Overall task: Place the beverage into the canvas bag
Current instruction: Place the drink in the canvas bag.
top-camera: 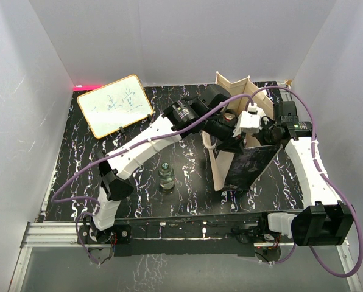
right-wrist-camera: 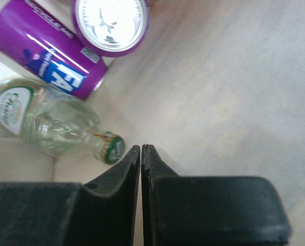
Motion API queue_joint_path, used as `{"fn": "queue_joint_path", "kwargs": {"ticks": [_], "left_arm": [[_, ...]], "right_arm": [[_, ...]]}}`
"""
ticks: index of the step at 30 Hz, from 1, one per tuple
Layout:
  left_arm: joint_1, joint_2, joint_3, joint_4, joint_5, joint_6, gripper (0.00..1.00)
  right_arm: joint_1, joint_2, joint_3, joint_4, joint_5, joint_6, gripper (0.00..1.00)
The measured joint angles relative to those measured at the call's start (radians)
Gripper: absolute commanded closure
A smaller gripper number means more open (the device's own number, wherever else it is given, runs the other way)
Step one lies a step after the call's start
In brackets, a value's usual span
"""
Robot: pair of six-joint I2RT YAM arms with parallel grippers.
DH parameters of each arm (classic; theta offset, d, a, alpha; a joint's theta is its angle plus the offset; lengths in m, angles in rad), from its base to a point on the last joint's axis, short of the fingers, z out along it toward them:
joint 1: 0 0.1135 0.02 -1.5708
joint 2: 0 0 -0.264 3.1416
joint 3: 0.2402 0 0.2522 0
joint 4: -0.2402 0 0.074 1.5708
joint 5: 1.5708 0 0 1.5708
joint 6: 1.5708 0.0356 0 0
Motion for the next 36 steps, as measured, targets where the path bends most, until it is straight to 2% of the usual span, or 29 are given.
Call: {"fn": "queue_joint_path", "kwargs": {"ticks": [8,18,21,29,36], "left_arm": [[0.006,-0.018,-0.035,-0.010,0.037,0.019,1.00],[0.004,-0.102,-0.200,0.056,0.101,0.066,1.00],[0.003,-0.123,-0.243,0.075,0.124,0.074,1.00],[-0.003,-0.182,-0.336,0.097,0.153,0.118,1.00],[0.000,-0.201,-0.350,0.071,0.150,0.154,1.00]], "right_arm": [[-0.007,-0.008,-0.008,-0.008,-0.014,-0.029,0.92],[-0.007,-0.138,-0.151,-0.062,-0.247,-0.056,0.89],[-0.007,-0.170,-0.204,-0.085,-0.288,-0.062,0.85],[-0.007,-0.206,-0.263,-0.088,-0.320,-0.040,0.54],[-0.009,-0.172,-0.193,-0.105,-0.340,-0.019,0.32]]}}
